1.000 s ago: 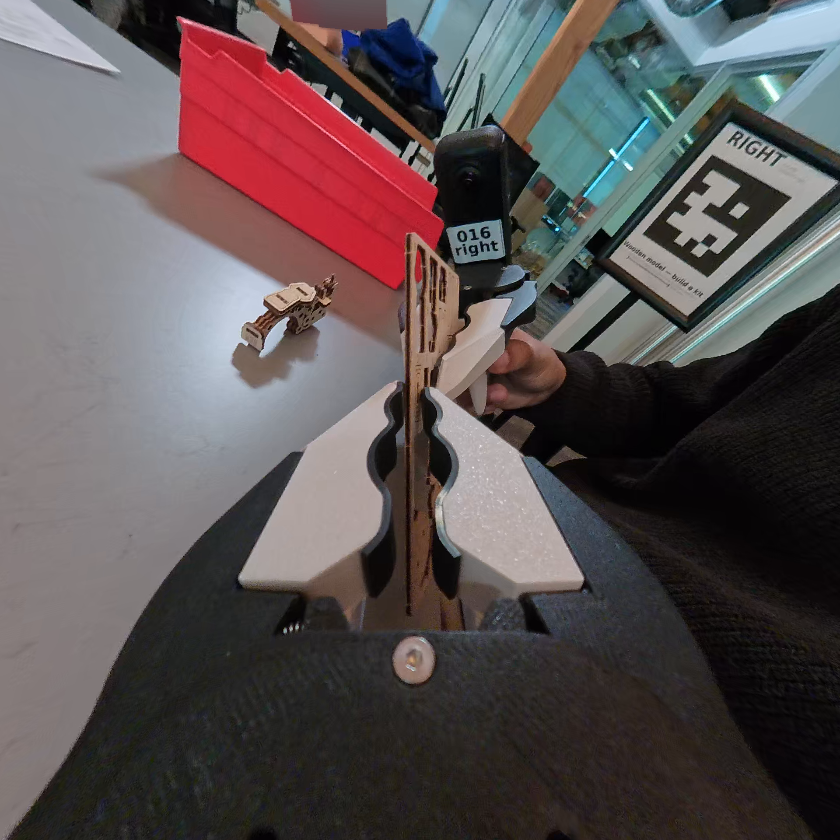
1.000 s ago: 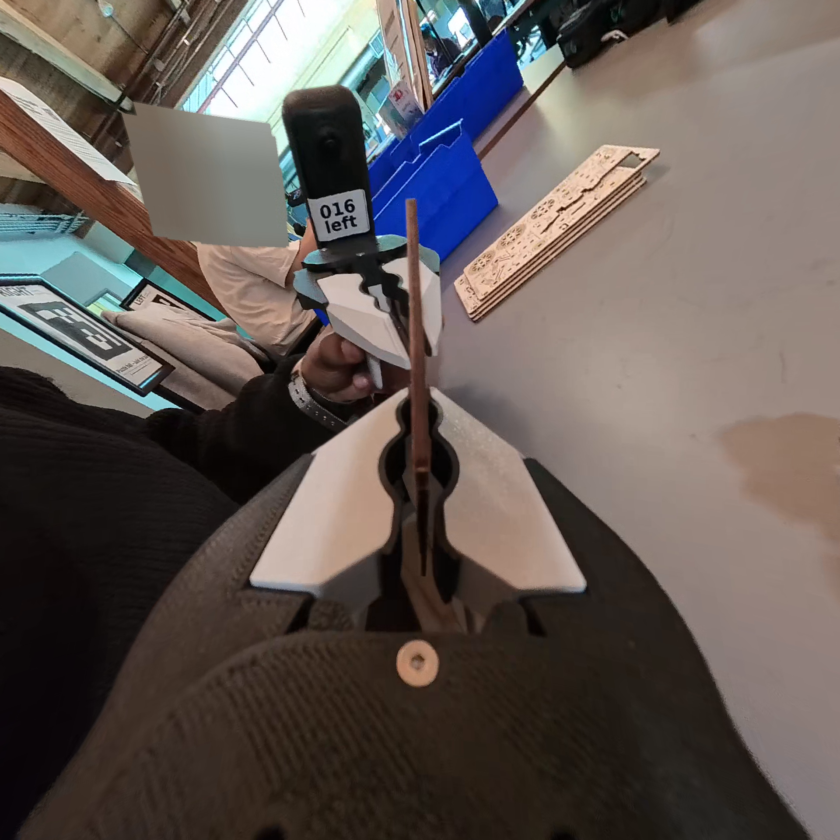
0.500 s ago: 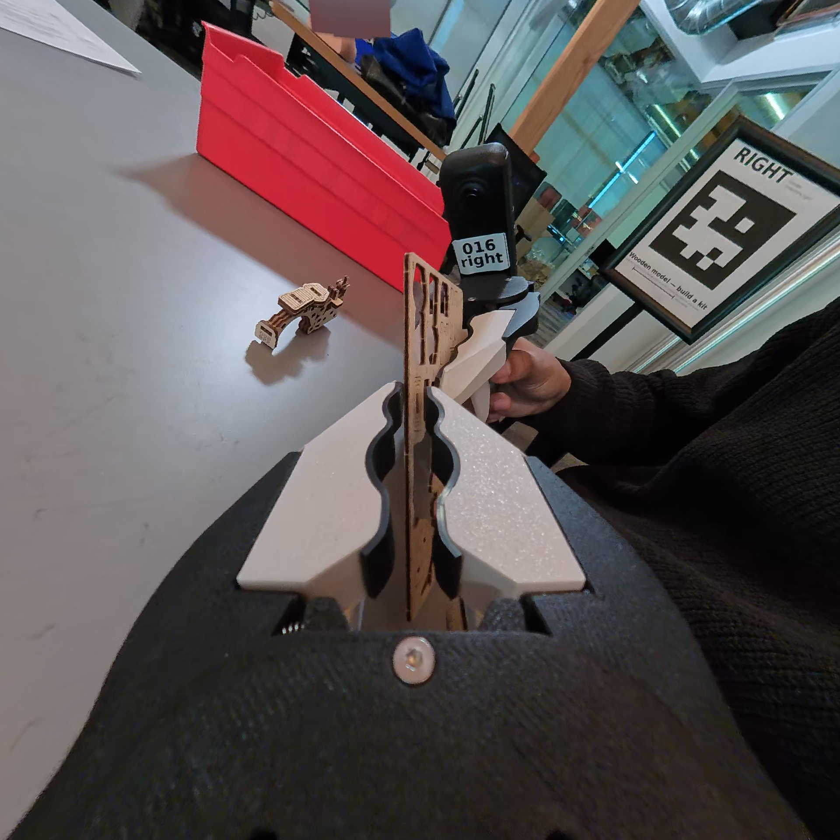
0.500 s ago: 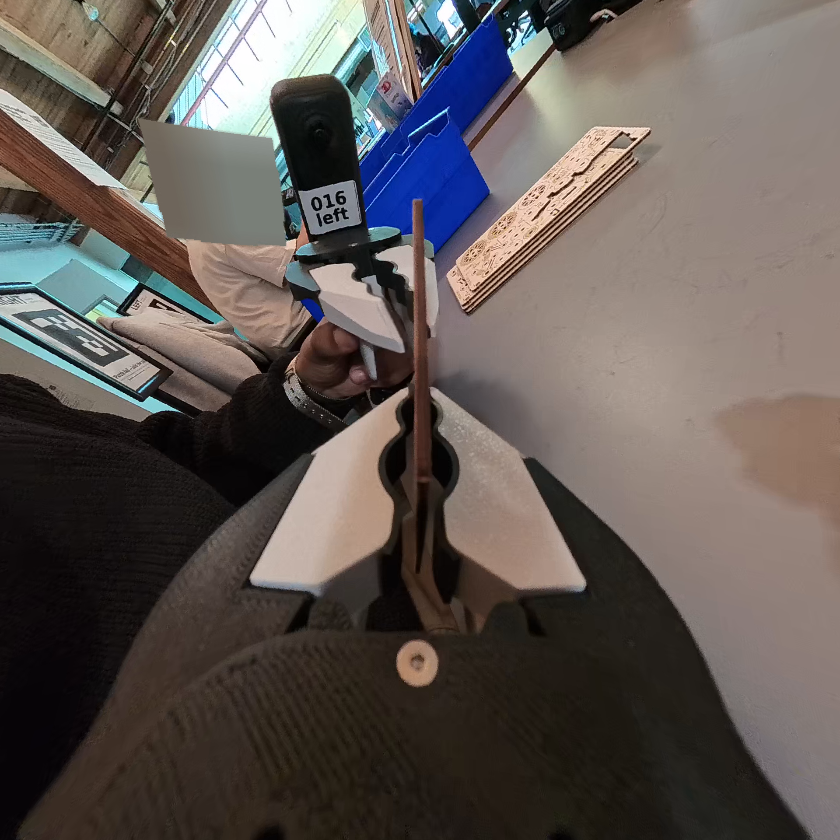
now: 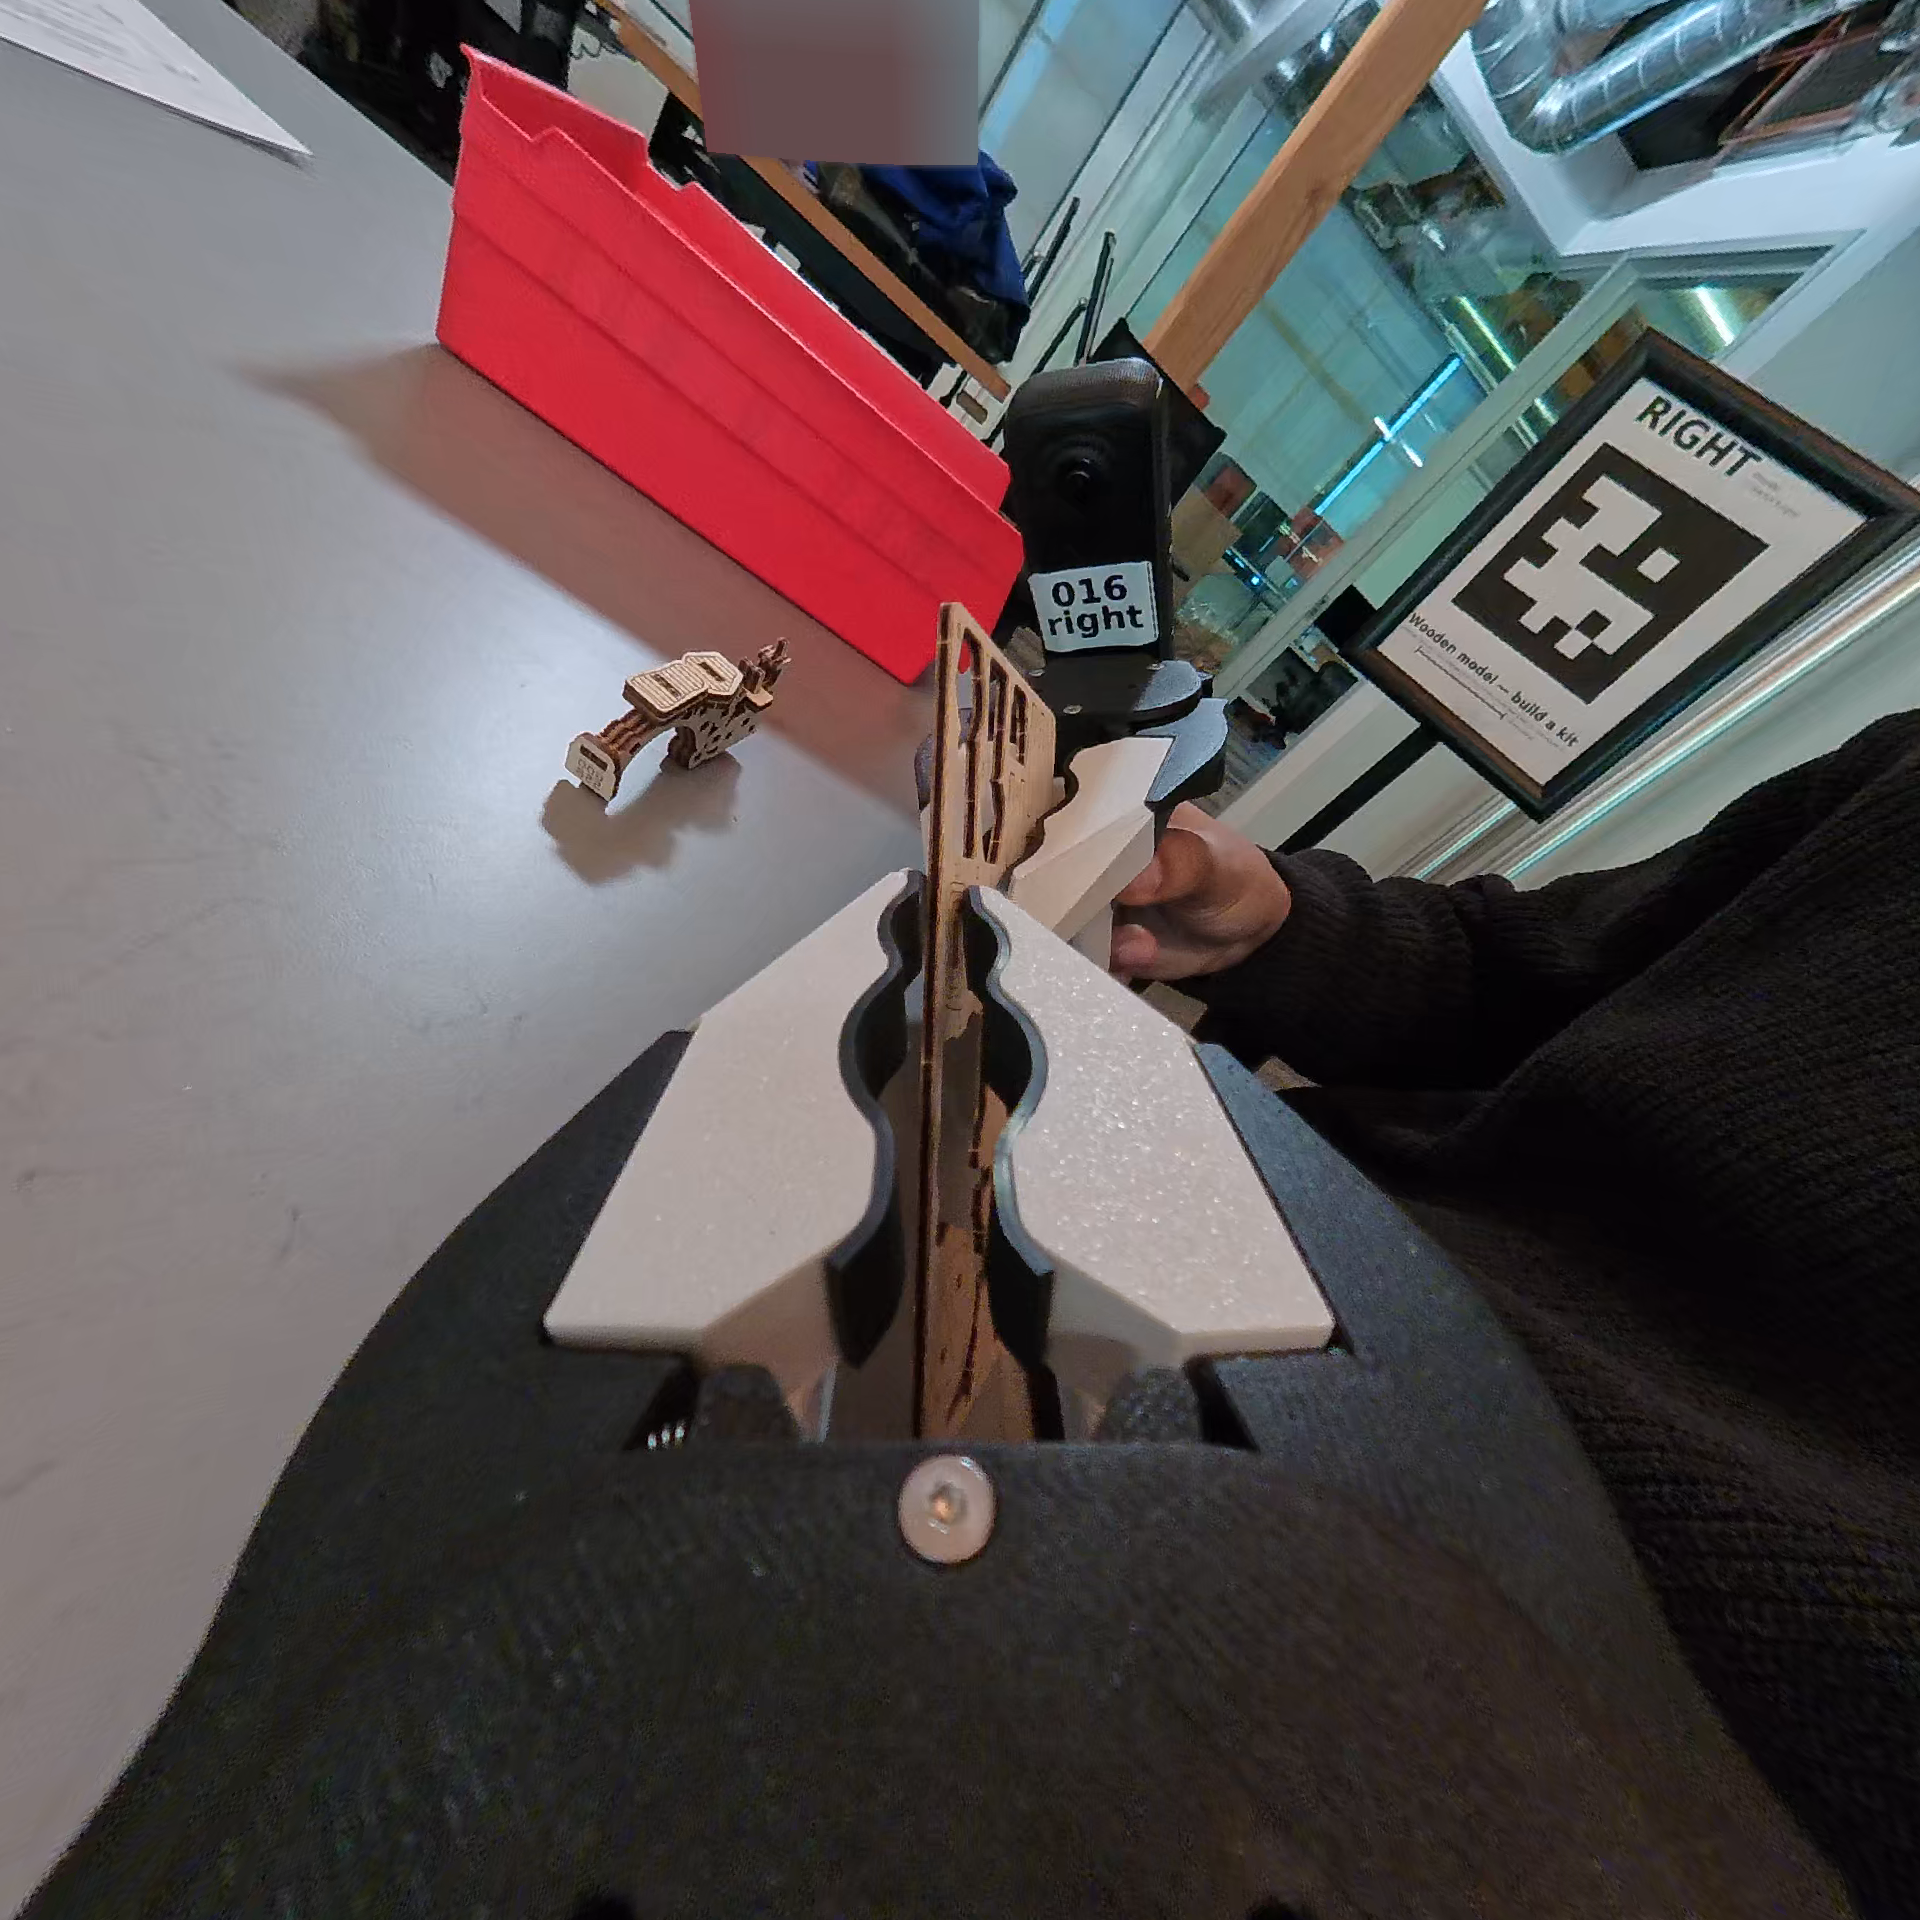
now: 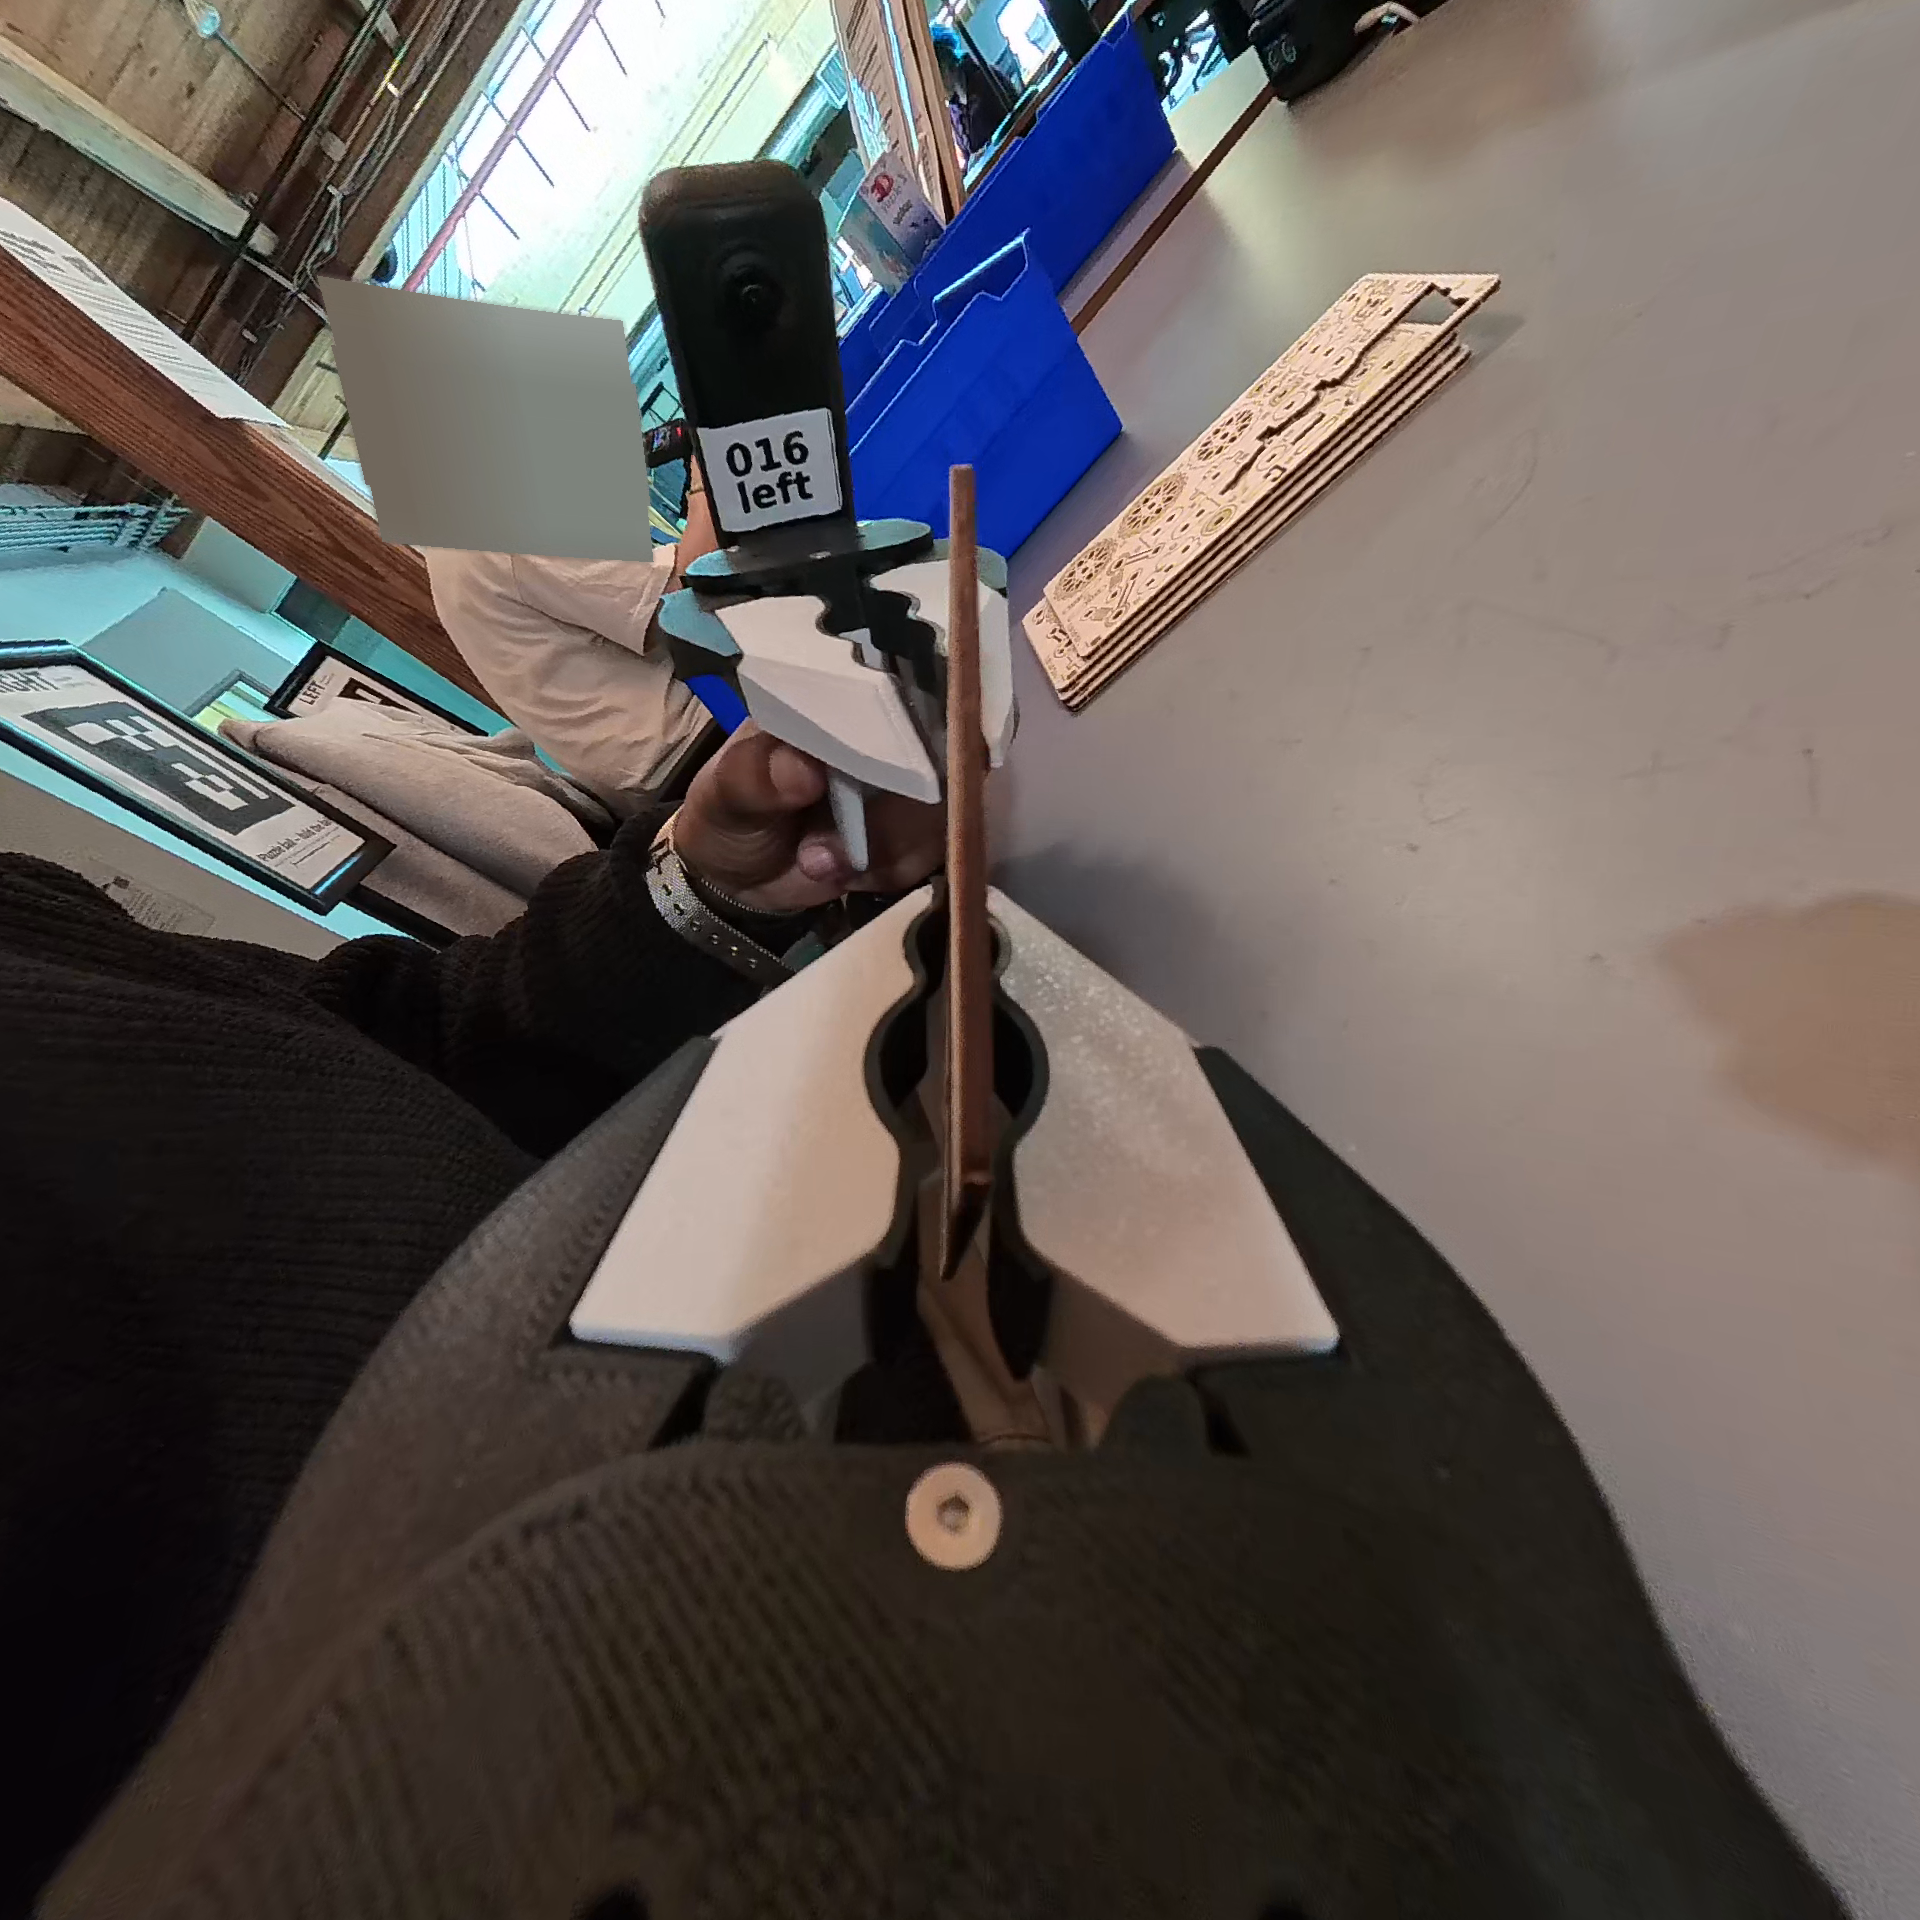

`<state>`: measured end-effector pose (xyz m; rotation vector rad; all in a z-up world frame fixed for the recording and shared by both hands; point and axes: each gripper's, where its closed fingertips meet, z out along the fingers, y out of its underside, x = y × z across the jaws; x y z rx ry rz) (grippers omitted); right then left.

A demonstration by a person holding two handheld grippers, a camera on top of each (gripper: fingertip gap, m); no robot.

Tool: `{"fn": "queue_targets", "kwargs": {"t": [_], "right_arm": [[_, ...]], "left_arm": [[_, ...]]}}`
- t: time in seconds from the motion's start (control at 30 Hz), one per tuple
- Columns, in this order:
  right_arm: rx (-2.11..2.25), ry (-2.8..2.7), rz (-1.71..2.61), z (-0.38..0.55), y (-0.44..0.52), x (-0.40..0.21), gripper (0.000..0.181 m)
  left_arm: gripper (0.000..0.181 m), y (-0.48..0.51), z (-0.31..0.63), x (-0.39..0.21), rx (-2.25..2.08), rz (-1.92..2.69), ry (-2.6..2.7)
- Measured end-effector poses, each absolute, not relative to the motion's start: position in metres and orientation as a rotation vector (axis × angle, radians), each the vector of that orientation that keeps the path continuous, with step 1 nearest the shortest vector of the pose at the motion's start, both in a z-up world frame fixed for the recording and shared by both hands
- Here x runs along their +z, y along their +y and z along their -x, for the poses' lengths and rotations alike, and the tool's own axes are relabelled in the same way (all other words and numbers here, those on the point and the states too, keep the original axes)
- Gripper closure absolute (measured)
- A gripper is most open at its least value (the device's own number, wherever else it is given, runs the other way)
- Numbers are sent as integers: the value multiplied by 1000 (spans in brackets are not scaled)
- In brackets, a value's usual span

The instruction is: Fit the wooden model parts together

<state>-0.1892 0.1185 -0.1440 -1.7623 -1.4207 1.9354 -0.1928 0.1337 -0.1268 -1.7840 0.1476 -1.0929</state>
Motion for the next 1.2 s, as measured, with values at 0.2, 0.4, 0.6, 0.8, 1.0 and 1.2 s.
{"fn": "queue_targets", "kwargs": {"t": [0.2,0.4,0.6,0.8,1.0,1.2], "right_arm": [[1935,-1416,1766,190,119,-145,179],[1919,-1415,1766,190,119,-145,180],[1900,-1413,1768,191,120,-145,179],[1882,-1415,1790,191,120,-149,179],[1898,-1350,1796,194,125,-146,179],[1909,-1284,1808,192,135,-145,179]], "left_arm": [[177,134,194,-128,-1065,1793,158],[176,135,195,-128,-988,1805,183],[176,135,195,-129,-891,1837,216],[179,139,198,-138,-781,1904,221],[178,140,202,-135,-860,1869,157],[166,137,209,-129,-1020,1798,78]]}}
